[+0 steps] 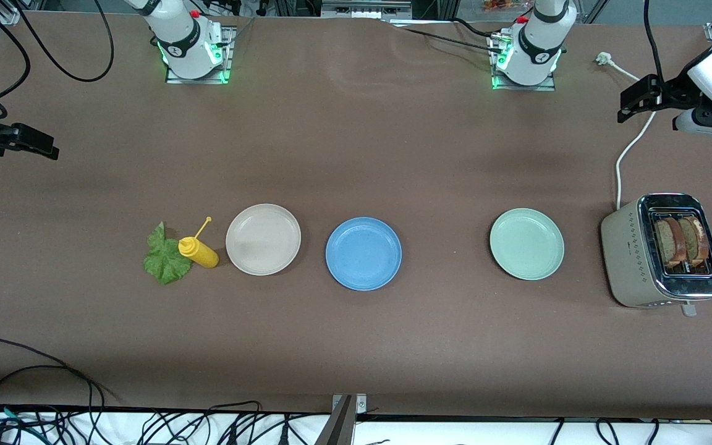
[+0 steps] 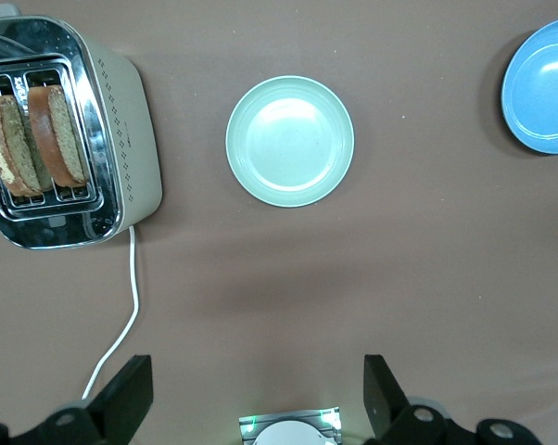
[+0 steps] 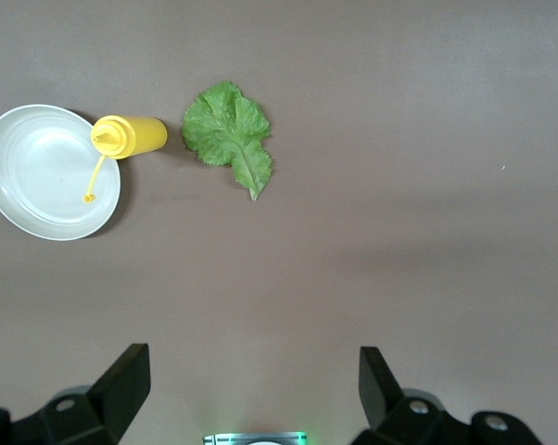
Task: Make sandwich in blue plate with both arms
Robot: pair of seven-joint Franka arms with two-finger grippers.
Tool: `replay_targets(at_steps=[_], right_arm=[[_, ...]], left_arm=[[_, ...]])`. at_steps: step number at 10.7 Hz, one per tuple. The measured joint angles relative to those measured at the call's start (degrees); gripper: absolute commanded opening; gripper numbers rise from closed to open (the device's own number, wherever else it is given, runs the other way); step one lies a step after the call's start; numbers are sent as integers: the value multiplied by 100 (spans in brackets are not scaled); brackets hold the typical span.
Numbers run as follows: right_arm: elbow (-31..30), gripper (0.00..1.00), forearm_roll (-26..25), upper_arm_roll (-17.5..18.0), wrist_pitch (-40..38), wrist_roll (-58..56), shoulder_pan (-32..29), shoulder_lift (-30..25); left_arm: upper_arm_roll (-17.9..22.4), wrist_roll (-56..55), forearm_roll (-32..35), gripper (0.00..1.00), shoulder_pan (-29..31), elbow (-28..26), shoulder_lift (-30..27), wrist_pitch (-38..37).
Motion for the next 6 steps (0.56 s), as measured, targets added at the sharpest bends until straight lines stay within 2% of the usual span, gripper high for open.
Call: replay_targets(at_steps=[6], right_arm=[[0, 100, 0, 0, 0, 0, 0, 0]], left_arm=[[11, 0, 0, 100, 0, 0, 39, 1]])
